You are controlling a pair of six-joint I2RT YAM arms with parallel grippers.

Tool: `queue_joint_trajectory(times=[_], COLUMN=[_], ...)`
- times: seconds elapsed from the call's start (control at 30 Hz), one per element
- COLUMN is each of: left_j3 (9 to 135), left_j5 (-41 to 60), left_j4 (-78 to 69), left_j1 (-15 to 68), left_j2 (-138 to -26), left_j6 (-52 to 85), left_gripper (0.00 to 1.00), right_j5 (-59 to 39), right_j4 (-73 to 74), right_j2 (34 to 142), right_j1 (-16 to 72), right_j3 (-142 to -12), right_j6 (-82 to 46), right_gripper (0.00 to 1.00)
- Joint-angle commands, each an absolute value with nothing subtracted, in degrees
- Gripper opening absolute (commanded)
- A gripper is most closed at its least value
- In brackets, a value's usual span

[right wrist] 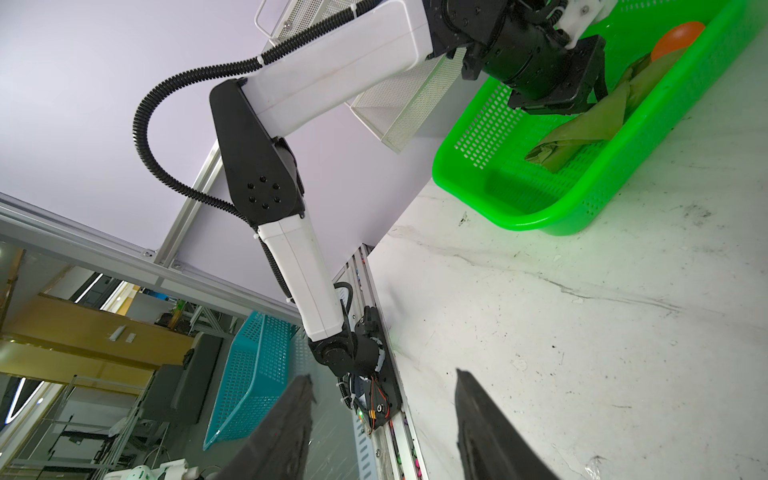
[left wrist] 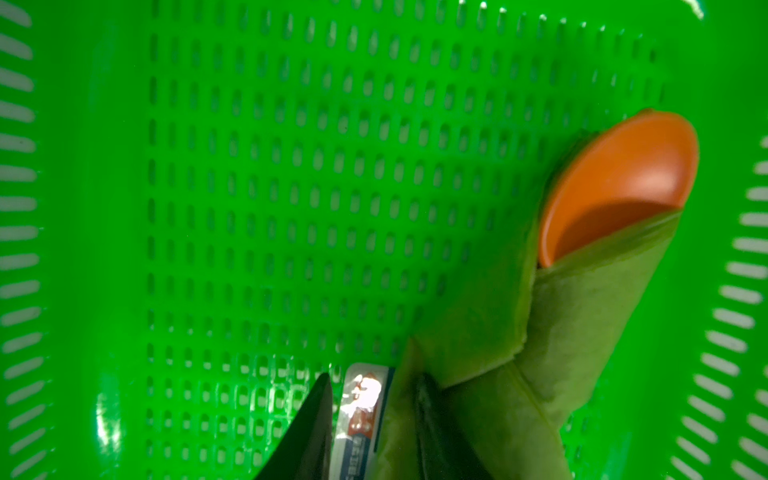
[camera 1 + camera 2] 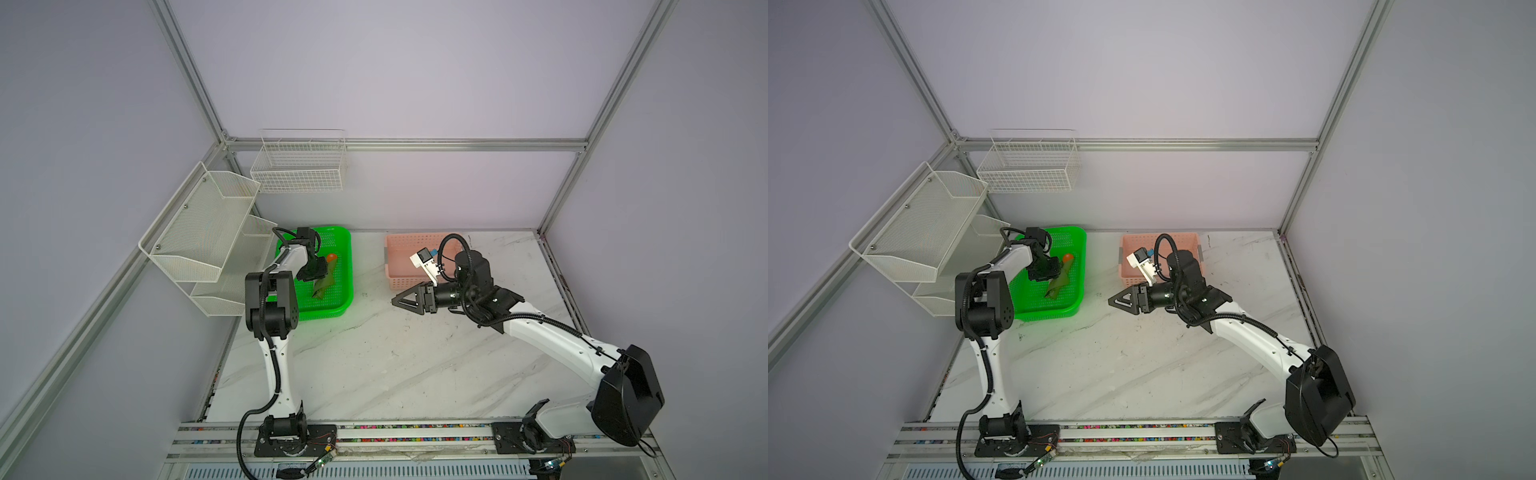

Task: Place the utensils on the paper napkin and roll it up
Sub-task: 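Lower the green roll into the green basket with the left gripper, then lay the roll down in the basket and open the left gripper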

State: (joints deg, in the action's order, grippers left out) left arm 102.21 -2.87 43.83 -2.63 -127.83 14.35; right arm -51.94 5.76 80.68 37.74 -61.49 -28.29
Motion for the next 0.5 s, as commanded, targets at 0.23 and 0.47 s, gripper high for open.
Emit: queue_joint_trajectory(times=[0.23,0.47], left_j3=[98.5,93.1], left_j5=[-4.5,-0.2], left_j4=[43.4,40.2], left_j1=[-1.0,0.7], left_j2=[-118.9,-114.6], left_j6=[17.0,18.6], left_gripper=[0.39,0.39], right_j5=[-52.7,-52.8], right_j4=[8.4,8.6], right_j2=[79.8,80.1], right_j1=[37.4,37.4], right_j3=[-61.5,-61.6], right_j6=[-28.8,-28.9], right_gripper=[0.57,0.57])
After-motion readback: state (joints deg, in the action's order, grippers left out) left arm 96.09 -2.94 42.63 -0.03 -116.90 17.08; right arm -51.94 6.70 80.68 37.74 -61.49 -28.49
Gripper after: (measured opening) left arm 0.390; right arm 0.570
